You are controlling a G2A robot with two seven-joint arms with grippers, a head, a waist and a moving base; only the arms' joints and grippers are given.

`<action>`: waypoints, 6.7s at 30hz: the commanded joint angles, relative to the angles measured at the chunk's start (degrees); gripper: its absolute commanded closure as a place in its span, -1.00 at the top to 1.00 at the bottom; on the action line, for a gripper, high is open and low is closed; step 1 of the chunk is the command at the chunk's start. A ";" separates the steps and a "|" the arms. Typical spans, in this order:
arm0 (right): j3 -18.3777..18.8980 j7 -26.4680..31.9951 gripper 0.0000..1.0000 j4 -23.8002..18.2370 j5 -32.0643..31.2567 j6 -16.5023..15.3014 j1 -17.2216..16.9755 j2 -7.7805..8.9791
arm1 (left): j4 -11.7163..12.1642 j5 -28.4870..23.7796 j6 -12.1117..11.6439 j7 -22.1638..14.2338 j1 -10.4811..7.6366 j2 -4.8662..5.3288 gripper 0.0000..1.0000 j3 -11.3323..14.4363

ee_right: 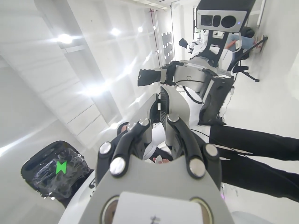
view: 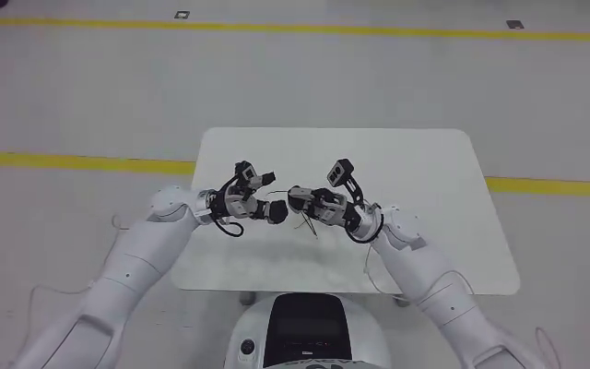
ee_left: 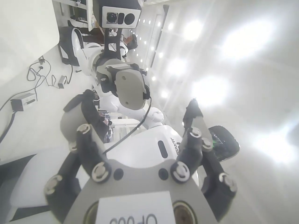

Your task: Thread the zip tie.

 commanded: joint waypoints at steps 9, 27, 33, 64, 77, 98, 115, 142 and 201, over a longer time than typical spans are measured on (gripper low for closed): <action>1.20 1.36 -1.00 -0.04 -0.23 1.38 0.20 0.30 | -1.37 0.47 0.34 0.03 1.59 0.58 -0.12 -1.84; 1.21 2.91 -1.00 1.81 -4.61 3.89 -0.52 0.92 | -3.23 0.57 1.39 0.12 3.42 1.00 -0.10 -3.45; 1.59 2.39 -1.00 2.39 -6.25 4.24 -0.84 1.21 | -3.25 0.68 1.50 -0.01 3.63 0.96 -0.10 -3.49; 0.78 3.81 -1.00 0.06 -7.47 1.40 -1.22 1.49 | -2.64 1.25 1.57 -0.24 3.29 0.61 -0.14 -3.66; 0.68 3.83 -1.00 -0.68 -7.56 1.47 -0.70 1.55 | -1.87 2.13 2.38 -1.26 2.53 0.48 -0.20 -3.33; -0.18 4.95 -1.00 -0.64 -9.57 3.71 0.49 1.81 | -0.38 6.23 4.25 -2.46 1.13 0.50 -0.44 -1.81; -0.11 3.06 -1.00 -0.38 -9.81 4.92 0.48 1.98 | 0.03 7.74 4.84 -1.91 0.67 0.58 -0.70 -1.13; -0.99 3.15 -1.00 -1.44 -9.61 5.48 0.38 2.08 | -0.32 7.95 4.93 -1.75 0.64 0.64 -0.78 -0.43; 2.09 0.01 1.00 -4.38 -9.18 4.75 -2.81 3.13 | -3.96 13.07 -16.12 7.68 7.01 1.78 -1.00 -13.05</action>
